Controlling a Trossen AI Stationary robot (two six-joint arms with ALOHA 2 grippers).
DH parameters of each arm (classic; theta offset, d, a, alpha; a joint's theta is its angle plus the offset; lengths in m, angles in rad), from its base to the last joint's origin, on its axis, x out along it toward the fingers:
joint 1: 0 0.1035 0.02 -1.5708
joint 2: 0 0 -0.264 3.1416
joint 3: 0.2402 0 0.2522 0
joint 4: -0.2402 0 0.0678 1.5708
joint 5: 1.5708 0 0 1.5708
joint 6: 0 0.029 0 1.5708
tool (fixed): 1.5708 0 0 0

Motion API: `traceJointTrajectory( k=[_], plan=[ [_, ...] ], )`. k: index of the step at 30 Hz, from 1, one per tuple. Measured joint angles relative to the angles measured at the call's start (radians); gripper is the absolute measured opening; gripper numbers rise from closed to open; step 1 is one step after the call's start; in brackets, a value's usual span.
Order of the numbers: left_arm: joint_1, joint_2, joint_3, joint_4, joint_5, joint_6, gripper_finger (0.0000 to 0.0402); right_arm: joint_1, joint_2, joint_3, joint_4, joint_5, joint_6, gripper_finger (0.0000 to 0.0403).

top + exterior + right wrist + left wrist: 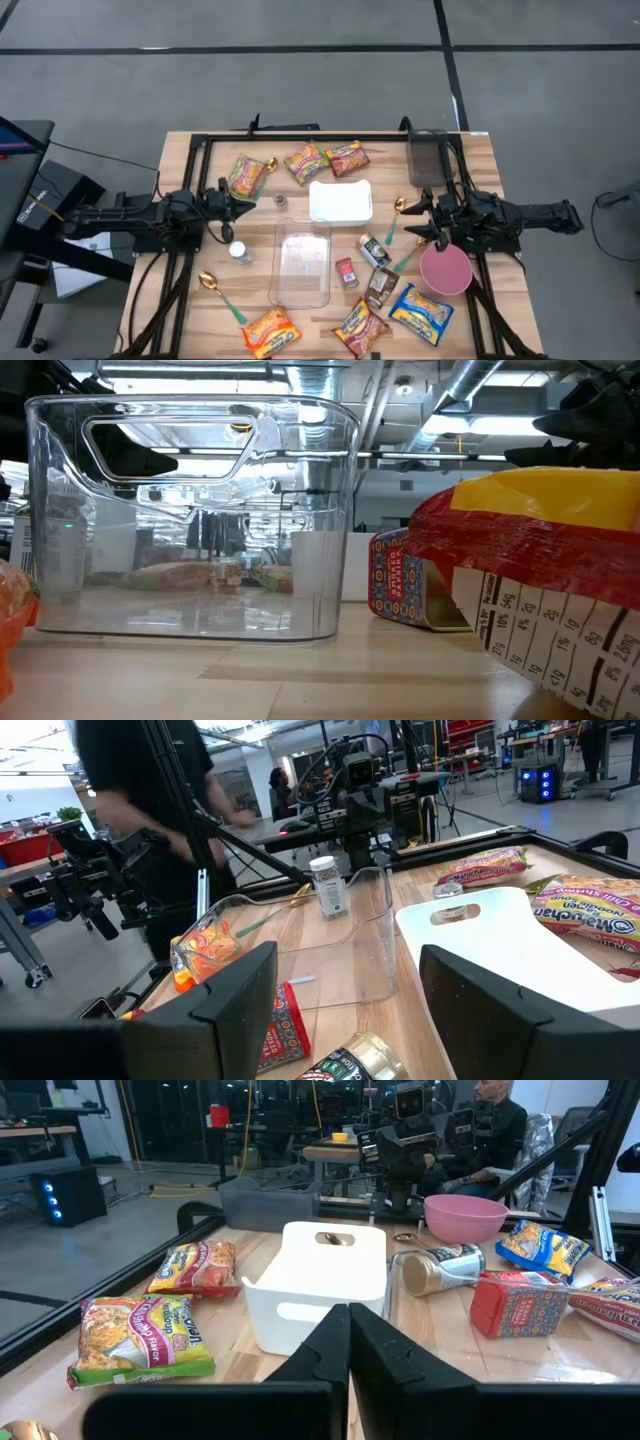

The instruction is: Pick & Place Food Item

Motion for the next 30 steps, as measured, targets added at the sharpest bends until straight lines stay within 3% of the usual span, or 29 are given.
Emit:
traceJointTrajectory(
  k=[25,30],
  plan=[
    [0.000,0.000,0.000,0.002,0.000,-0.006,0.0000,0.000,0.000,0.000,0.000,0.000,0.000,0.0240],
    [0.000,-0.001,0.000,0.161,0.018,-0.299,0.0000,0.000,0.000,0.000,0.000,0.000,0.000,0.0240]
  ],
)
